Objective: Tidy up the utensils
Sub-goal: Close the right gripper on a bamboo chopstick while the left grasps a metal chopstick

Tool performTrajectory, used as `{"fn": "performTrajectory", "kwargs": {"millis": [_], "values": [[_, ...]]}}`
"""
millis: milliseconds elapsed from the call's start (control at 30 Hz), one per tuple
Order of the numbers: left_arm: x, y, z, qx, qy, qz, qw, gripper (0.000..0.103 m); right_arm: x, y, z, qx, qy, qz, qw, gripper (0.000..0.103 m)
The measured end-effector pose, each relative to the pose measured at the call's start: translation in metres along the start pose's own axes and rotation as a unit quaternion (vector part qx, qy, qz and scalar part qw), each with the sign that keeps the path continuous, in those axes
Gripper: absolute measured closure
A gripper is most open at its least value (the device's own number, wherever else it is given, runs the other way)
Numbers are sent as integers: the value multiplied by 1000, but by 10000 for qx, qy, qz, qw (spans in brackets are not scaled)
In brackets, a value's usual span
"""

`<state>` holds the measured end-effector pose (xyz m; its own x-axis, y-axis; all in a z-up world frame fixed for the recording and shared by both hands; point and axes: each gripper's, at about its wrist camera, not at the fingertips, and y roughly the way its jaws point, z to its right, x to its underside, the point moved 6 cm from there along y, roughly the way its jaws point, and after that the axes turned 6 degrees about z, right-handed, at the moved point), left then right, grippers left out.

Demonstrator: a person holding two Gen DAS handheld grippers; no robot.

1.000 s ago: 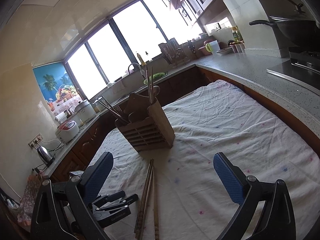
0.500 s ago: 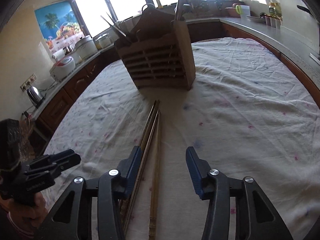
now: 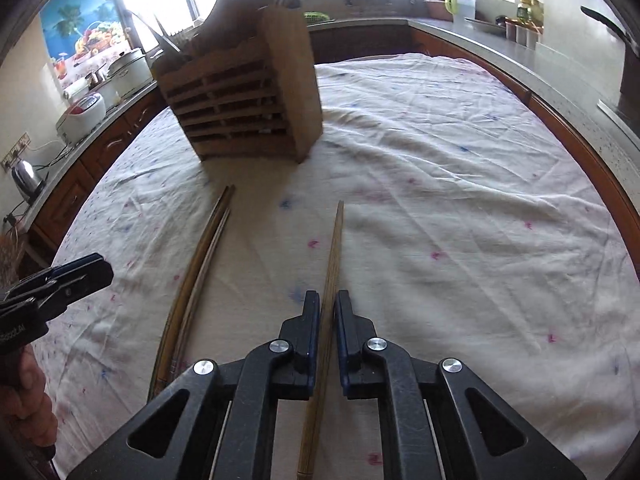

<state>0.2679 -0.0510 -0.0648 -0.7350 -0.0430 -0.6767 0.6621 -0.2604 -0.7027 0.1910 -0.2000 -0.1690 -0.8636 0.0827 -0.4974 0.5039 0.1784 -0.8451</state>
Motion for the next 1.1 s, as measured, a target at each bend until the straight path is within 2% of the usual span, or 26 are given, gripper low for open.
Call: {"fn": "performTrajectory", "kwargs": {"millis": [200, 267, 533, 667, 733, 900, 1000, 1100], "values": [[-21, 65, 6, -217, 100, -327, 9992, 60, -9, 1, 6, -133, 168, 52, 9998, 89], [-26, 77, 6, -342, 240, -259, 9988, 61, -11, 3, 5, -175, 166, 50, 9997, 89], [-25, 88, 6, -512, 735, -271, 9956, 68, -23, 18, 10, -227, 199, 32, 9995, 89], [-32, 97, 6, -496, 707, -410, 9954, 68, -27, 23, 10, -238, 150, 14, 9996, 89], [-35, 103, 9, -497, 738, -383, 9953, 71, -32, 29, 8, -210, 92, 6, 9997, 89], [-34, 101, 20, -405, 854, -237, 9952, 96, -40, 40, -1, -48, -216, 9, 9998, 89], [-31, 95, 17, -271, 724, -248, 9967, 100, -43, 43, -3, 76, -360, -21, 9993, 95], [-27, 78, 12, -78, 523, -168, 9985, 101, -41, 39, -2, 1, -306, -34, 9995, 98]]}}
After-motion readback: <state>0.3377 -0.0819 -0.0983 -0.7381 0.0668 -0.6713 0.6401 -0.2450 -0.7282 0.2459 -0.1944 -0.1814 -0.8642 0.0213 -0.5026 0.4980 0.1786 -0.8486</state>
